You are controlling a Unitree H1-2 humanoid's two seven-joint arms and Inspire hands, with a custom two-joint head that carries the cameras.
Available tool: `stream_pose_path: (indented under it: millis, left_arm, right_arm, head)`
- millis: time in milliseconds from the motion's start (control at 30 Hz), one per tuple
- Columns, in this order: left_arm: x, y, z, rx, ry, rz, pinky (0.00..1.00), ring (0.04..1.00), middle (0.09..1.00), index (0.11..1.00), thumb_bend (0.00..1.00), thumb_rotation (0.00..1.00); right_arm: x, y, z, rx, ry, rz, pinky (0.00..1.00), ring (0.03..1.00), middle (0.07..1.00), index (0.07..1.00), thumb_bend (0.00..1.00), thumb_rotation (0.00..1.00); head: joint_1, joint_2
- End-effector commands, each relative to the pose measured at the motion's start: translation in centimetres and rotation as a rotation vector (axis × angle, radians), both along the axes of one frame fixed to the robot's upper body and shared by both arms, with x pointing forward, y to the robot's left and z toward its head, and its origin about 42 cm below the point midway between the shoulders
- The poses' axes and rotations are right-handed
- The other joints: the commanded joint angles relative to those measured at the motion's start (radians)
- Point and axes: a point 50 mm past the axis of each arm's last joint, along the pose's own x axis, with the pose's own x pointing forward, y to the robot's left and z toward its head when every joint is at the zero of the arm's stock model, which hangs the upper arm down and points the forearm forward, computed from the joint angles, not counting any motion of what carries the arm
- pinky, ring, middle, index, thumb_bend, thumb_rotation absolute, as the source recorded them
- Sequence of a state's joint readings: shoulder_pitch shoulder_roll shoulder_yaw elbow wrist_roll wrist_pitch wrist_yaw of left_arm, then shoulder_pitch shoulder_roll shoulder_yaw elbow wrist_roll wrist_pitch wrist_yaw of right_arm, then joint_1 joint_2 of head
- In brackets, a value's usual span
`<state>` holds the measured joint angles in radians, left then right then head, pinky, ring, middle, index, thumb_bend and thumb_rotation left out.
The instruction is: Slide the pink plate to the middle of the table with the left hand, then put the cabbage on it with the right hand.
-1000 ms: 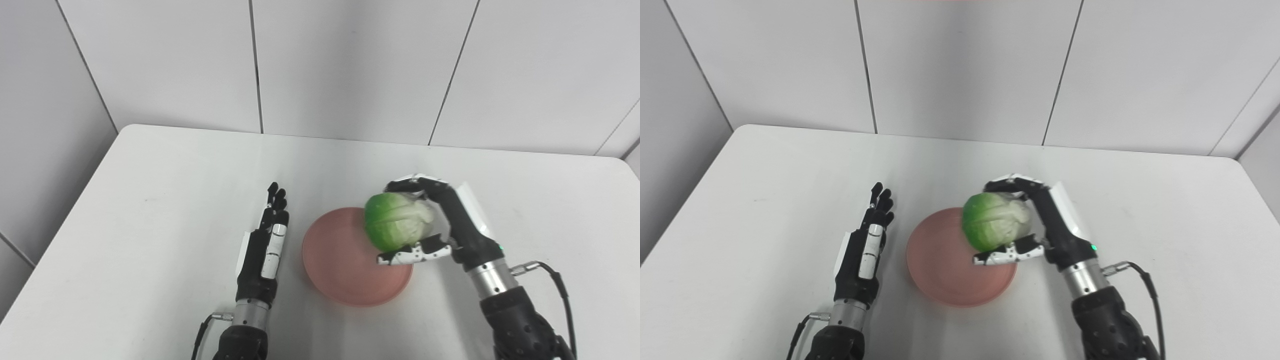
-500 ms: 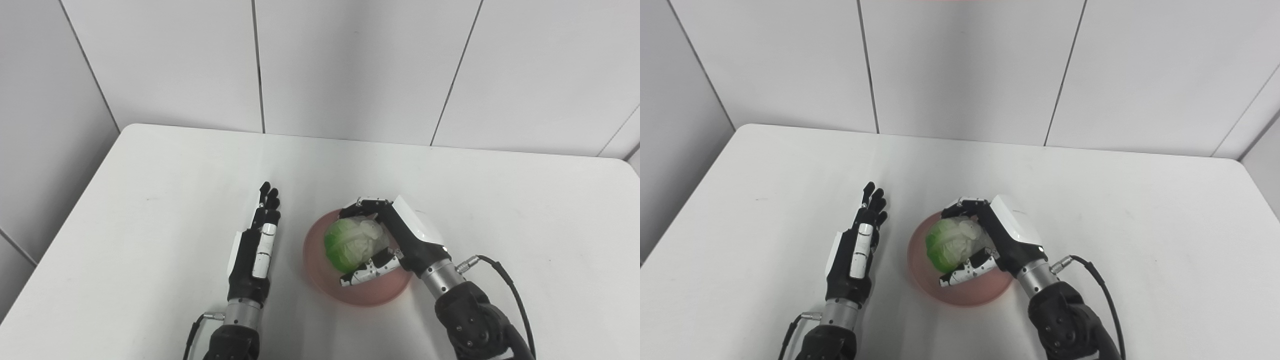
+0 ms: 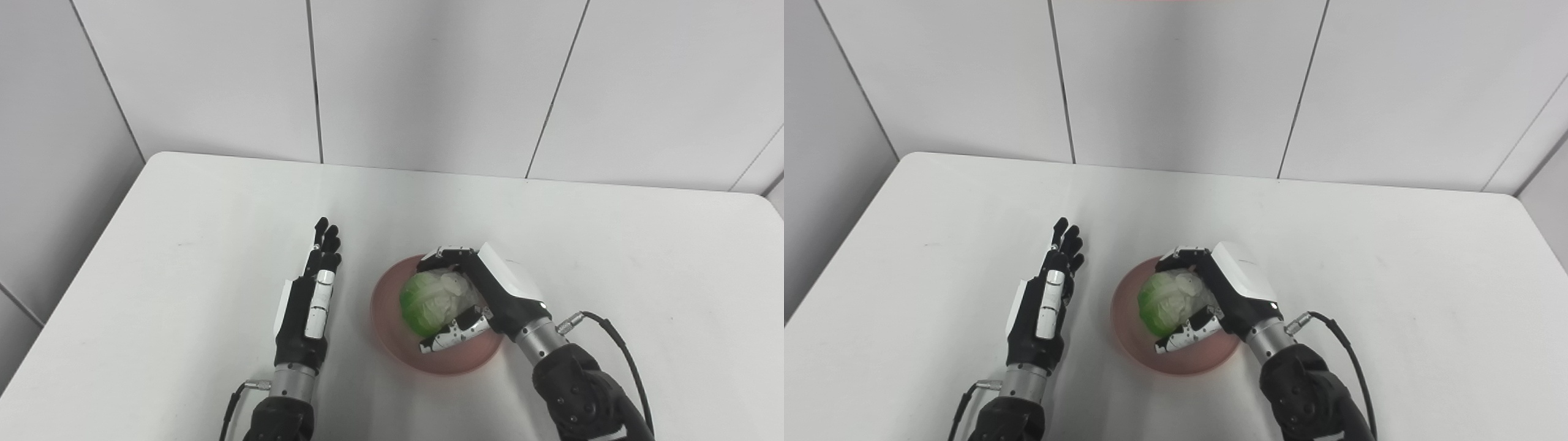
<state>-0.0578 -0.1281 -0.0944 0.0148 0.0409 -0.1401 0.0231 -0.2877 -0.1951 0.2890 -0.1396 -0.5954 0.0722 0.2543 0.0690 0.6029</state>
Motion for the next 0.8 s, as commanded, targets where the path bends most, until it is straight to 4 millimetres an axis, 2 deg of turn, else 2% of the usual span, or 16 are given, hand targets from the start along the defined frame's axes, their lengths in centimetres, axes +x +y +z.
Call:
stream_pose_path:
  millis: [0, 33, 67, 167, 333, 533, 733, 767]
  left_arm:
    - [0.2, -0.2, 1.4, -0.008, -0.060, -0.011, 1.00, 1.000, 1.000, 1.000, 0.62, 0.95]
    - [0.2, -0.2, 1.4, -0.009, -0.060, -0.012, 1.00, 1.000, 1.000, 1.000, 0.62, 0.95]
    - [0.2, -0.2, 1.4, -0.010, -0.060, -0.013, 1.00, 1.000, 1.000, 1.000, 0.63, 0.95]
    - [0.2, -0.2, 1.4, -0.013, -0.056, -0.012, 1.00, 1.000, 1.000, 1.000, 0.63, 0.94]
    - [0.2, -0.2, 1.4, -0.014, -0.059, -0.016, 1.00, 1.000, 1.000, 1.000, 0.63, 0.93]
    - [0.3, -0.1, 1.3, -0.012, -0.061, -0.017, 1.00, 1.000, 1.000, 1.000, 0.65, 0.92]
    - [0.4, 0.0, 1.2, -0.016, -0.057, -0.019, 1.00, 1.000, 1.000, 1.000, 0.65, 0.92]
    - [0.4, 0.0, 1.2, -0.013, -0.057, -0.018, 1.00, 1.000, 1.000, 1.000, 0.65, 0.93]
  right_arm:
    - [0.4, 0.3, 2.5, 0.003, -0.065, 0.018, 0.75, 0.836, 0.838, 0.770, 0.68, 0.25]
    - [0.4, 0.2, 2.6, -0.010, -0.038, 0.032, 0.76, 0.848, 0.851, 0.793, 0.68, 0.27]
    - [0.5, 0.1, 2.7, -0.019, -0.018, 0.041, 0.83, 0.924, 0.930, 0.827, 0.69, 0.32]
    - [0.6, -0.2, 3.1, -0.052, 0.039, 0.066, 0.88, 0.987, 0.989, 0.872, 0.72, 0.37]
    - [0.8, -0.8, 3.9, -0.136, 0.071, 0.101, 0.97, 1.000, 1.000, 0.926, 0.77, 0.42]
    - [1.1, -1.6, 4.8, -0.233, 0.117, 0.122, 1.00, 1.000, 1.000, 0.951, 0.82, 0.45]
    - [0.6, -2.5, 6.3, -0.157, 0.087, 0.135, 1.00, 1.000, 1.000, 0.961, 0.83, 0.45]
    - [0.4, -3.0, 6.4, -0.098, 0.083, 0.122, 0.99, 1.000, 1.000, 0.970, 0.84, 0.45]
  head:
    - [-0.001, -0.001]
    - [-0.002, -0.001]
    - [-0.002, -0.001]
    - [-0.003, -0.001]
    - [-0.003, -0.001]
    - [-0.003, -0.001]
    - [-0.025, -0.007]
    - [-0.027, -0.009]
